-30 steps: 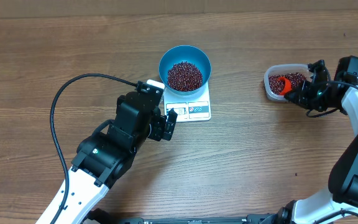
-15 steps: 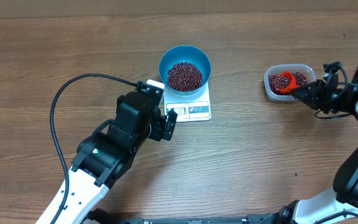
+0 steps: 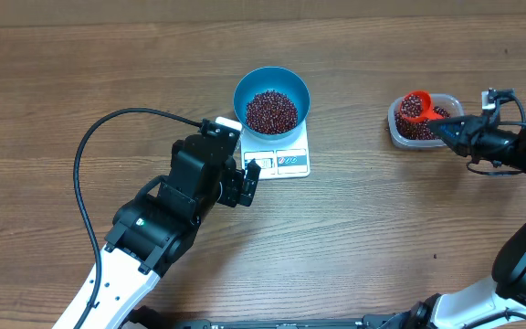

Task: Scoop item into bowl and weigh 150g on scale

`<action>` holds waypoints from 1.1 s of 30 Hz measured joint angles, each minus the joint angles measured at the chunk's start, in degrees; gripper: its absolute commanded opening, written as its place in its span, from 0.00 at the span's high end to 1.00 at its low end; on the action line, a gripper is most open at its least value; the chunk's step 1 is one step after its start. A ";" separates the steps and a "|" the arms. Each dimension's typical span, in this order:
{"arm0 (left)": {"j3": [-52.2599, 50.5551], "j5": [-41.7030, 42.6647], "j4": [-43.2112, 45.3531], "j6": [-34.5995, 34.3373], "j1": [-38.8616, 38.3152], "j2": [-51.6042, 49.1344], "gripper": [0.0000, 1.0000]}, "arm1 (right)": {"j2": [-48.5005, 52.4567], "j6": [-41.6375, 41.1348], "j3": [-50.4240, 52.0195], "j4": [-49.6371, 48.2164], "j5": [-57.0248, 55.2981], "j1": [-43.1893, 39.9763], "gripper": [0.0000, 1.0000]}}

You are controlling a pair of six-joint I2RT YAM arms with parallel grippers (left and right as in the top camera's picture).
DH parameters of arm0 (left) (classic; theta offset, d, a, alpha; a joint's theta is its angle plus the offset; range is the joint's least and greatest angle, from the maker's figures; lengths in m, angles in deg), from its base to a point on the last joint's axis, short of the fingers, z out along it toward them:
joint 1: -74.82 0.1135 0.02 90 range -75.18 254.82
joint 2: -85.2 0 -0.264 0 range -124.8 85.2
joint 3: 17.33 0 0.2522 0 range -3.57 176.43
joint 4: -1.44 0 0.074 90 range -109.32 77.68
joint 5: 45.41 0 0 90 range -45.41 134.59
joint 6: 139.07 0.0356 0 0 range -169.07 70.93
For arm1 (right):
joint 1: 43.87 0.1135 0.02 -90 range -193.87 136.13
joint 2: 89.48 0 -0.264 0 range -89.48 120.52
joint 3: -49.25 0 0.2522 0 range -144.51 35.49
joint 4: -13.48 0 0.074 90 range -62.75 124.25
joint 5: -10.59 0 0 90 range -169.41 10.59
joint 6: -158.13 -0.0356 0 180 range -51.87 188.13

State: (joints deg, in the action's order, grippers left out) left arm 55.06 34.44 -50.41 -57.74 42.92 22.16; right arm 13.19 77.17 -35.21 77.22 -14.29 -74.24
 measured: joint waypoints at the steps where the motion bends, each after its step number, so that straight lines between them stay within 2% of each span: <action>1: 0.00 0.00 0.00 0.00 0.00 0.00 0.01 | 0.00 -0.04 0.00 0.26 1.75 0.04 0.96; 8: 0.00 0.00 0.02 0.00 0.00 0.00 0.01 | 0.00 -0.04 0.00 2.60 7.13 2.47 0.96; 17: 0.00 0.00 0.02 0.00 0.00 0.00 0.01 | 0.00 -0.13 0.00 -0.66 9.75 13.79 0.96; 23: 0.00 0.00 0.02 0.00 0.00 0.00 0.01 | 0.00 -3.41 0.00 -10.08 10.21 21.90 0.96; 33: 0.00 0.00 0.02 0.00 0.00 0.02 0.01 | 0.00 -17.44 0.00 -27.17 5.33 29.79 0.96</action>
State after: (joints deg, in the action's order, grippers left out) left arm 55.06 34.44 -50.39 -57.74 42.92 22.18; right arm 13.19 59.73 -35.21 50.05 -8.96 -44.45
